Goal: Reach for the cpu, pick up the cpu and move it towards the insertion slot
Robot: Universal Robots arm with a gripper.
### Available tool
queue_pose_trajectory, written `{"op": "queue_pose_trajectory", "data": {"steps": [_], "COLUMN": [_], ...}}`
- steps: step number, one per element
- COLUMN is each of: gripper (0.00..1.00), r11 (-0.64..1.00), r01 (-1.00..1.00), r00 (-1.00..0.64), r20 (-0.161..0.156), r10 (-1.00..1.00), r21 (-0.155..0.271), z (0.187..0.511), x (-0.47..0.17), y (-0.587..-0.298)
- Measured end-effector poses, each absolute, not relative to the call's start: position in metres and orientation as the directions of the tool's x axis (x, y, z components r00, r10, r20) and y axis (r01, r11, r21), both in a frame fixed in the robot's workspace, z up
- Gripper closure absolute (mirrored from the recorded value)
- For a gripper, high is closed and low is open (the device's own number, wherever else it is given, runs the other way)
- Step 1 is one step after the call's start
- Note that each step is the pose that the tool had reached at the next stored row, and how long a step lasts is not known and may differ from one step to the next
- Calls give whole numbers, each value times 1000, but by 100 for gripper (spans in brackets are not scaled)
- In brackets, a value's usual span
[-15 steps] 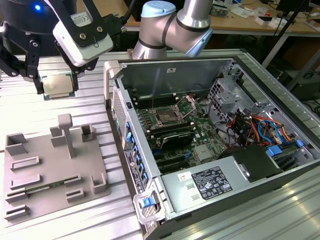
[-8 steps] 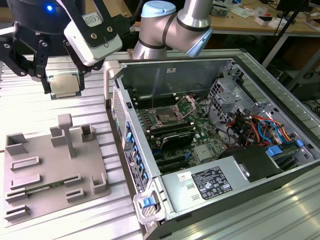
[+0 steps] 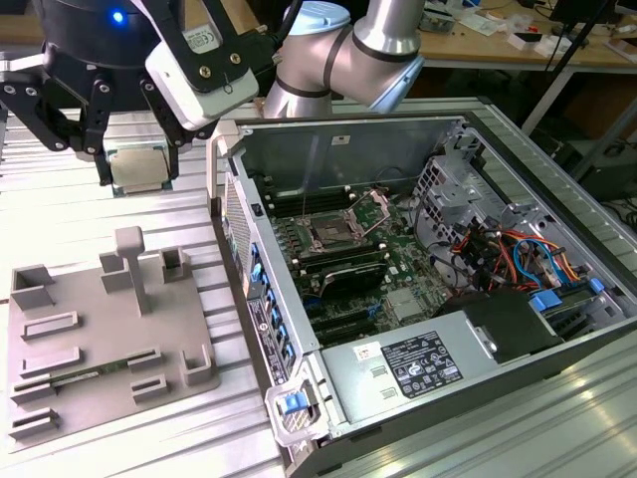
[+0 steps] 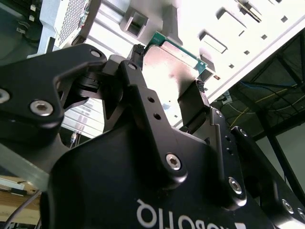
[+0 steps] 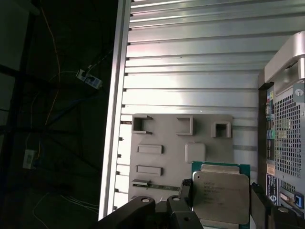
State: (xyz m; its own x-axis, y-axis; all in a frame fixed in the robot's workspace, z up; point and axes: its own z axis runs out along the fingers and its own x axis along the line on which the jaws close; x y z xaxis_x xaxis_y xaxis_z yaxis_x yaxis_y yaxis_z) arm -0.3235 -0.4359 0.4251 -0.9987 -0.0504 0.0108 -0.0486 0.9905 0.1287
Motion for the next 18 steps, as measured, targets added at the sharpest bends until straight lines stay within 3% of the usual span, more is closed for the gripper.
{"op": "queue_pose_trajectory", "data": {"steps": [12,18], "gripper": [45,45], "r11": [991,994], "r01": [-49,-49], "r00": [-999,-999], "r20": [11,12], "r10": [-51,-50], "r21": [127,95], "z": [425,425], "x": [-323,-323], "y": [-436,-436]}}
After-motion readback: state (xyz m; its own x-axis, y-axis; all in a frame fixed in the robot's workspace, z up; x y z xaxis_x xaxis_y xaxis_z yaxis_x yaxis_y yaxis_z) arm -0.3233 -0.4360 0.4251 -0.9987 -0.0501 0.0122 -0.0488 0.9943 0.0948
